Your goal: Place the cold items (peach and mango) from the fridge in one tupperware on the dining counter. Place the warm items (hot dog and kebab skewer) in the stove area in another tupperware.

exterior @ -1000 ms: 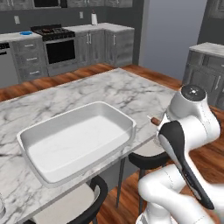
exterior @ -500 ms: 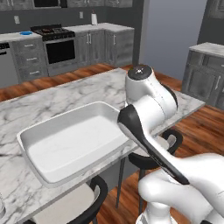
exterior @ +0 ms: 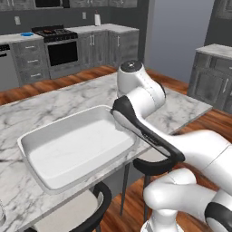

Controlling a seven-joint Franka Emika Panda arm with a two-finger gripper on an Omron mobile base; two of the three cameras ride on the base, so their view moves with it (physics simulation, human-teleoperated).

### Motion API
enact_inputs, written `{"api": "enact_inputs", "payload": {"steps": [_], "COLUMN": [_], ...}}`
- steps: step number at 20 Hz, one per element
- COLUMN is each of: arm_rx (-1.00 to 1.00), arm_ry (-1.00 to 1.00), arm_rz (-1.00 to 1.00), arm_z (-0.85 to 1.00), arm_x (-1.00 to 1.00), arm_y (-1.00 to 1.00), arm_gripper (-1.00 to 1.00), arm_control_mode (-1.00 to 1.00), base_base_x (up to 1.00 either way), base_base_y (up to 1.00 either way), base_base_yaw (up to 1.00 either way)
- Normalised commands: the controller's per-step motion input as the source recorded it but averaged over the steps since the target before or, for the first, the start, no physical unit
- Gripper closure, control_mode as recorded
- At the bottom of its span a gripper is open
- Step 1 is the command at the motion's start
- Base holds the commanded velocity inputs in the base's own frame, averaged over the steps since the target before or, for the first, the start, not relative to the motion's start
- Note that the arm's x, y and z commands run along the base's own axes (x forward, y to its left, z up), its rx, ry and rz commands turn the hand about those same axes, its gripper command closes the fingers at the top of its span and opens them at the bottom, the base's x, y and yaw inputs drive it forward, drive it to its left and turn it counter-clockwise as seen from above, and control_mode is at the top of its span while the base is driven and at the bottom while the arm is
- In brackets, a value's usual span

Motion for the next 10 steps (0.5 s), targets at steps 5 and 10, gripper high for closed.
{"api": "enact_inputs", "payload": {"steps": [5, 10], "arm_rx": [0.04, 0.00], "arm_ry": [0.00, 0.08], "arm_rz": [0.23, 0.23], "arm_z": [-0.64, -0.50], "arm_x": [0.73, 0.87], "arm_y": [0.06, 0.01], "arm_gripper": [1.00, 1.00], "arm_control_mode": [-1.00, -1.00], "base_base_x": [0.00, 0.00], "base_base_y": [0.00, 0.00], "base_base_yaw": [0.00, 0.00]}}
